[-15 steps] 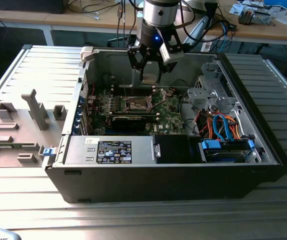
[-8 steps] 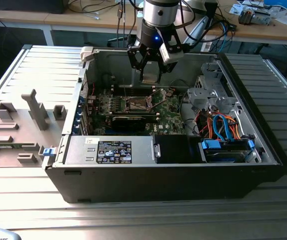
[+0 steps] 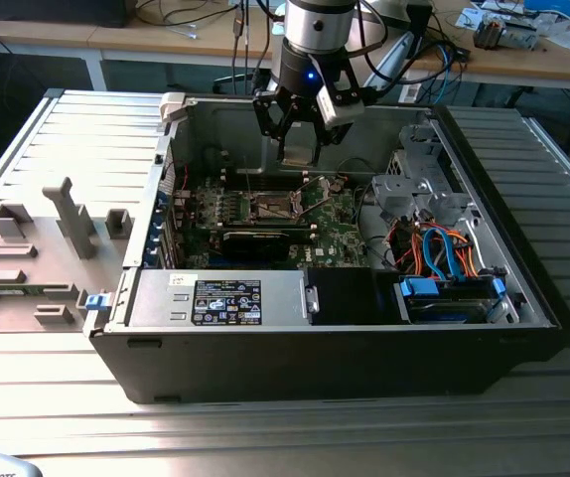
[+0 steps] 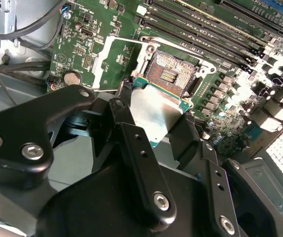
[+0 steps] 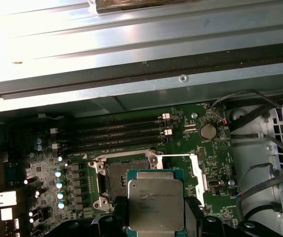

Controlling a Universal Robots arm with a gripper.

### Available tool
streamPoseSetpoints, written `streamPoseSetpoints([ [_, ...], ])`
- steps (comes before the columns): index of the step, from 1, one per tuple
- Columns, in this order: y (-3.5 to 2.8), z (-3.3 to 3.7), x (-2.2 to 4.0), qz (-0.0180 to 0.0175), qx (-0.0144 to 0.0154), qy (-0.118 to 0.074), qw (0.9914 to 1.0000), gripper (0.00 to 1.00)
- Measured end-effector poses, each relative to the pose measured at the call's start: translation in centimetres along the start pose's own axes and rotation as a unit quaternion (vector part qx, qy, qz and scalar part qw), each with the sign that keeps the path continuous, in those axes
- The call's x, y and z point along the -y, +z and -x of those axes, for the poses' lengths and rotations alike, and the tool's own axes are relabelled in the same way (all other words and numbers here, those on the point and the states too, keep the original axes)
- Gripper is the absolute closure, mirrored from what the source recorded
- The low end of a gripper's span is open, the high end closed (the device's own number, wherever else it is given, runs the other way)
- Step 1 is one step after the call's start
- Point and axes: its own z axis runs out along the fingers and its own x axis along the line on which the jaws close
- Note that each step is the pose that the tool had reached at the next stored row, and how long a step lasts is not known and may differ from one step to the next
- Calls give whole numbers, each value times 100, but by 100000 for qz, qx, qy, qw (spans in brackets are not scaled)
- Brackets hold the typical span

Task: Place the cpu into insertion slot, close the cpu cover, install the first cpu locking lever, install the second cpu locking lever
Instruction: 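Place the cpu into insertion slot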

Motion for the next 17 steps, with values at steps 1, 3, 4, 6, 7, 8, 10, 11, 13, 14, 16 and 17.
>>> streamPoseSetpoints([
  [1,0,0,0,1,2,43,100000,46],
  [3,0,0,0,7,10,195,100000,46],
  [4,0,0,0,7,12,266,100000,46],
  [6,0,0,0,7,20,409,99999,46],
  [7,0,0,0,9,18,454,99999,46],
  [8,0,0,0,10,23,504,99999,46],
  [10,0,0,0,12,26,604,99998,46],
  [11,0,0,0,12,27,652,99998,46],
  [13,0,1,0,17,34,846,99996,46],
  [14,0,1,0,17,38,892,99996,46],
  [16,0,1,0,16,43,1038,99995,46],
  [17,0,1,0,19,44,1083,99994,46],
])
